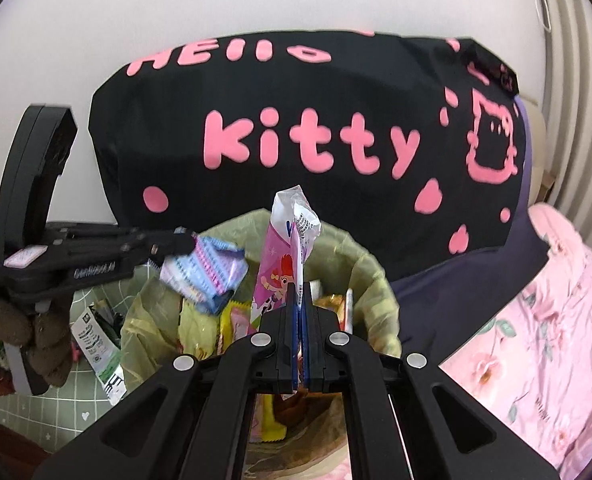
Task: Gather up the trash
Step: 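Carry the wrapper and Kleenex box over the yellow trash bag and lower them, then open both grippers to drop the items and move back to the table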
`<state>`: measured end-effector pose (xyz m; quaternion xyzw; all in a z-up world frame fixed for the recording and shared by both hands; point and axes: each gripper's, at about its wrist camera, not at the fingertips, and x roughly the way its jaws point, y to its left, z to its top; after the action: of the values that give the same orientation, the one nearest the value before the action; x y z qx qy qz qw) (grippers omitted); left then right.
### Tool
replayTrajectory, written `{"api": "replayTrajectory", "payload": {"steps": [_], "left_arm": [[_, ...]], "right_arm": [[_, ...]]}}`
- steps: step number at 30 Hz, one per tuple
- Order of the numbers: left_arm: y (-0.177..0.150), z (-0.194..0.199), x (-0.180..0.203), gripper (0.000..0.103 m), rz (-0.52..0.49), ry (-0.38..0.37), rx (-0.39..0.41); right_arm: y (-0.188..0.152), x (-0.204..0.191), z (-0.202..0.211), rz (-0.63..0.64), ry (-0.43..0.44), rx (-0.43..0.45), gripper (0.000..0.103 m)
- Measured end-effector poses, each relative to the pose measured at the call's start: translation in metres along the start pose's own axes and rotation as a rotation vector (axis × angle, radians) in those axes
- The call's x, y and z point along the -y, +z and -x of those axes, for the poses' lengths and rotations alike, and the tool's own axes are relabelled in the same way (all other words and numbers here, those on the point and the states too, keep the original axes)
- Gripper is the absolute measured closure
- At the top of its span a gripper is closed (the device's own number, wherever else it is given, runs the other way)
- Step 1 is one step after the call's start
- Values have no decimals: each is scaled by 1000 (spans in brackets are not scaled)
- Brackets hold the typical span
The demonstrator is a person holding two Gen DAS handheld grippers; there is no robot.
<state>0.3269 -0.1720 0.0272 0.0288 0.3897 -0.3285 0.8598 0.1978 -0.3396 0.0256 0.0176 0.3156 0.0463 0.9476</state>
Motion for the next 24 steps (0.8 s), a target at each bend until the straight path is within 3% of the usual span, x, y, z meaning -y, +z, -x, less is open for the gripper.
{"api": "replayTrajectory", "payload": {"steps": [11,19,24], "left_arm": [[6,-5,-2,98,20,-66,2],[1,18,-23,73,119,-88,25],[-15,52,-44,68,196,-67,85]], "right_arm": [[-16,-2,3,-34,4,-26,100],[-21,-15,-4,18,-41,-60,99],[-20,-19,-4,36,-67,-53,98]]}}
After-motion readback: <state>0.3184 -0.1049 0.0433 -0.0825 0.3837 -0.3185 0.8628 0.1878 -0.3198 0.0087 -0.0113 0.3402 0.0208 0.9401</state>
